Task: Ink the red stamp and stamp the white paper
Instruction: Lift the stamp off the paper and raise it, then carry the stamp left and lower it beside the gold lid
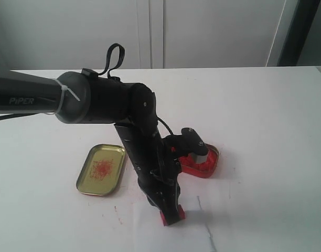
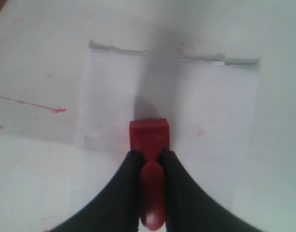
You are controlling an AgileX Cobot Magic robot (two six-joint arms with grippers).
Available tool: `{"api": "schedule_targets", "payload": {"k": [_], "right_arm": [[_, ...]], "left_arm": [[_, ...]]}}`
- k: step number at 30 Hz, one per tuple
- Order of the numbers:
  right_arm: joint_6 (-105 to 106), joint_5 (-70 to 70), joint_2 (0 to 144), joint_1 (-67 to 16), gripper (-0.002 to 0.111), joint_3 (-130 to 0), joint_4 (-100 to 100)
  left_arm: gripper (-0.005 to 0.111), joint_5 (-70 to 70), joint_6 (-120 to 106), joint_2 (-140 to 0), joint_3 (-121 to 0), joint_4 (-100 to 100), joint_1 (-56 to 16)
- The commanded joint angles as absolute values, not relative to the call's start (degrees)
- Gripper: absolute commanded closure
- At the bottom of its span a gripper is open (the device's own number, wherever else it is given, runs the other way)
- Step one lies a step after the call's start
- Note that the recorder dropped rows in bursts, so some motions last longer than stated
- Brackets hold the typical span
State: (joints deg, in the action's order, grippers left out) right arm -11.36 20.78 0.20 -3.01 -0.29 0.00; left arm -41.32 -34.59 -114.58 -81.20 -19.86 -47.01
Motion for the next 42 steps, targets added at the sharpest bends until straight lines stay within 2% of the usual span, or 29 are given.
{"api": "schedule_targets", "payload": {"k": [1,15,26,42], "right_arm": [[-11.3,20.0,0.0,-2.9,0.108,0.0,0.0],[-11.3,20.0,0.0,-2.9,0.108,0.0,0.0],[-11.3,20.0,0.0,-2.9,0.108,0.0,0.0],[-11.3,20.0,0.0,-2.9,0.108,0.0,0.0]], "left_arm": [[0.107,-41.6,-34.7,-112.6,-80.8,-20.6,-45.5],[0.107,-41.7,-34.7,-110.5,-80.8,-20.5,-45.1],[0.107,-41.7,-34.3,-108.0,-80.8,-21.1,-41.1],[0.107,-48.1,-45.4,-108.0,-80.8,-47.6,-27.6]]}}
